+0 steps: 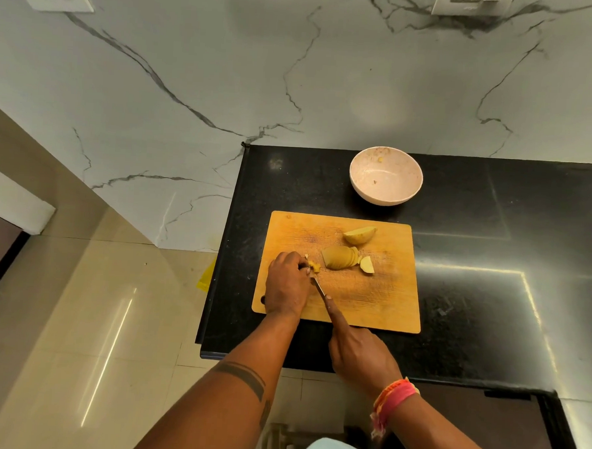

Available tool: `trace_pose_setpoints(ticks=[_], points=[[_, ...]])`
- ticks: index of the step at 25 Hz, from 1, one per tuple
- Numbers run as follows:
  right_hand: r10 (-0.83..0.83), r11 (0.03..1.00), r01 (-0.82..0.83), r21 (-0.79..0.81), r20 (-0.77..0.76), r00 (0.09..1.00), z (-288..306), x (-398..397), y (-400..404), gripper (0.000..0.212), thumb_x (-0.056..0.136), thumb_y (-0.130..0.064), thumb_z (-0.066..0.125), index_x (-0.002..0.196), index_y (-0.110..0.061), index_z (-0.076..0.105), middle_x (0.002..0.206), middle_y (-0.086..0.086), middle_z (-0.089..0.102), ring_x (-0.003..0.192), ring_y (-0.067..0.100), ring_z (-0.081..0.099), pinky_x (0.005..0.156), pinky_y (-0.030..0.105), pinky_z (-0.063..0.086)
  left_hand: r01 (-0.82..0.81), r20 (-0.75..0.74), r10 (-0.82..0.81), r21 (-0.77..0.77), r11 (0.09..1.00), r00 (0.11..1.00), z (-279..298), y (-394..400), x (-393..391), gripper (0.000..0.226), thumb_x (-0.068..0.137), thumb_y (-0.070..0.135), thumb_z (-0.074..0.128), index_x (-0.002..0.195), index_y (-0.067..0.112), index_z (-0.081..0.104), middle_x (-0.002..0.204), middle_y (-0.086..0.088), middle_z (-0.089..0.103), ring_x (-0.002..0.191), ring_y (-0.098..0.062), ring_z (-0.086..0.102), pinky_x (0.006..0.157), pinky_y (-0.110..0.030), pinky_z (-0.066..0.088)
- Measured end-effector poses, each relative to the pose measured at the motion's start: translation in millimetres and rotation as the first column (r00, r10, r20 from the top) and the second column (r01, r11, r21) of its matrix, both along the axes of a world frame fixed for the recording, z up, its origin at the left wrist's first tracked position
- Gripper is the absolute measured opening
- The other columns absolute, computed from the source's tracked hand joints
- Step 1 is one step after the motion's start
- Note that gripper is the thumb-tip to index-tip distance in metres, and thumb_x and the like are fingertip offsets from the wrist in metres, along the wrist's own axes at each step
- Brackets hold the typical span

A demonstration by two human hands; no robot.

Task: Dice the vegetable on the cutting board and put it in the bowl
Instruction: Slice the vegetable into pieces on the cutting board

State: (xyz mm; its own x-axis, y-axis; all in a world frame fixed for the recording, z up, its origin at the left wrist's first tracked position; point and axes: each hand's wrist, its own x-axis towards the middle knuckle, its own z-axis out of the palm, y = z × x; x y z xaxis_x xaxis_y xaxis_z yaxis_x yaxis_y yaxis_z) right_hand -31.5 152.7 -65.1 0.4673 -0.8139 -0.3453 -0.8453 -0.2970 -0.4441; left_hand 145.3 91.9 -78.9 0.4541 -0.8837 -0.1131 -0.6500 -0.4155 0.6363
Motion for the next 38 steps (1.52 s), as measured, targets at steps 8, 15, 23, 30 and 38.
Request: trace_pose_setpoints(ticks=[8,15,23,30,38], points=[[-0.115,0.993,0.116,-0.026,0.024,0.993,-2,17,-19,0.072,0.104,-0.03,0.033,0.16,-0.035,-0.012,0.069,0.003,0.059,0.055,0.021,0.054,0.053,0.038,0.046,-0.068,-0.171,0.044,-0.138,0.988,0.984,0,15,6,0.015,0.094,0.011,0.066,0.098,0.025,0.068,0.102,0.009,0.064,0.093,-0.007,0.061,0.08,-0.019,0.051],[-0.068,0.998,0.068,-0.001,0.036,0.997,0,62,-18,0.069,0.103,-0.025,0.032,0.161,-0.03,-0.006,0.073,0.009,0.062,0.058,0.027,0.057,0.056,0.041,0.051,0.132,-0.067,-0.139,-0.1,0.986,0.988,-16,34,19,0.027,0.097,0.022,0.066,0.123,0.024,0.062,0.127,0.007,0.048,0.109,-0.009,0.059,0.092,-0.026,0.056],[-0.192,0.98,0.193,-0.045,0.013,0.981,1,30,-17,0.074,0.102,-0.024,0.035,0.161,-0.028,-0.008,0.068,0.001,0.06,0.054,0.02,0.054,0.052,0.038,0.047,0.106,0.054,-0.104,-0.042,0.994,0.993,-8,10,18,0.034,0.094,0.019,0.068,0.128,0.022,0.059,0.128,0.003,0.045,0.111,-0.013,0.056,0.091,-0.033,0.056],[-0.169,0.985,0.169,-0.046,0.008,0.986,2,40,-21,0.072,0.103,-0.026,0.034,0.161,-0.03,-0.009,0.069,0.002,0.059,0.055,0.021,0.054,0.052,0.037,0.045,0.129,0.039,-0.125,-0.106,0.986,0.991,-9,24,28,0.029,0.095,0.03,0.068,0.122,0.022,0.062,0.122,0.005,0.046,0.109,-0.009,0.052,0.087,-0.019,0.048],[-0.121,0.991,0.122,-0.049,0.019,0.992,0,54,-26,0.071,0.104,-0.026,0.033,0.161,-0.029,-0.008,0.07,0.003,0.06,0.053,0.019,0.053,0.05,0.036,0.044,0.135,0.131,-0.127,-0.053,0.989,0.983,-5,14,27,0.038,0.094,0.029,0.069,0.129,0.021,0.055,0.126,0.0,0.043,0.112,-0.014,0.049,0.091,-0.028,0.053]])
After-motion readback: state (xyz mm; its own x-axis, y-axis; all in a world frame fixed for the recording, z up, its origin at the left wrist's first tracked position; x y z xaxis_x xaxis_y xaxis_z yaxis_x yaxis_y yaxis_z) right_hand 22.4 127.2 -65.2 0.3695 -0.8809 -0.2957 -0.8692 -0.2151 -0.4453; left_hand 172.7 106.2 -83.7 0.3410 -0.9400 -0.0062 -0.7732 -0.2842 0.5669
